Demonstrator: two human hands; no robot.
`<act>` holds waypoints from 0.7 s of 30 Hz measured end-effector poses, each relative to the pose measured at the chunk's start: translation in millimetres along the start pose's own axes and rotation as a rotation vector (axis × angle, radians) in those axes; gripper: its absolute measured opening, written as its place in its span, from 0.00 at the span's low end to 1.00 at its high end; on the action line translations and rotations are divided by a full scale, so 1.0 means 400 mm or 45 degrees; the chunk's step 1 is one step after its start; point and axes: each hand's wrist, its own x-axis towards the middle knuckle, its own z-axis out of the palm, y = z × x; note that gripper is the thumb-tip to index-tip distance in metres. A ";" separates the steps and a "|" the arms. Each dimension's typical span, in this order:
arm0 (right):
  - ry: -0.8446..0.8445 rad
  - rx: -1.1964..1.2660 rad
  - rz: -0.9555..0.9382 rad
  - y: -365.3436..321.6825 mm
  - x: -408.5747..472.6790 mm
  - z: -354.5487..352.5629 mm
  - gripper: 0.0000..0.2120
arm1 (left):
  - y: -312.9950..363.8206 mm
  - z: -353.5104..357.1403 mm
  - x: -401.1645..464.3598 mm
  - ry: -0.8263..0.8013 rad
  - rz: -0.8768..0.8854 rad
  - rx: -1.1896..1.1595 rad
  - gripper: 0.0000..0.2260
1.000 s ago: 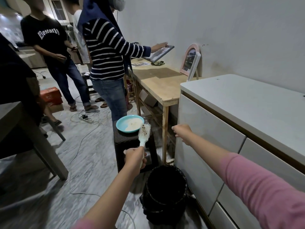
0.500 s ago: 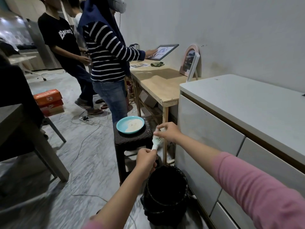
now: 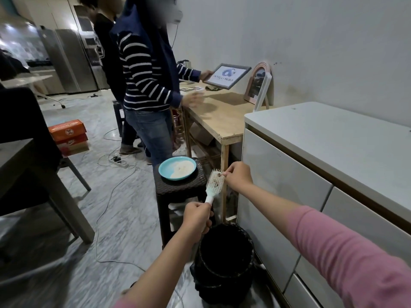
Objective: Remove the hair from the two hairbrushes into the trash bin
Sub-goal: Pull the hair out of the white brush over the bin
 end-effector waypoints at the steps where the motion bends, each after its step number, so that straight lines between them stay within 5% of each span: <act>1: 0.012 0.010 0.013 0.001 0.001 -0.001 0.05 | -0.002 -0.001 0.003 0.007 -0.022 -0.031 0.09; 16: 0.132 0.103 0.196 0.063 0.021 -0.073 0.09 | -0.073 -0.097 0.091 0.369 -0.207 -0.285 0.11; 21: 0.033 0.049 0.216 0.087 0.019 -0.066 0.03 | -0.069 -0.102 0.097 0.386 -0.188 -0.246 0.12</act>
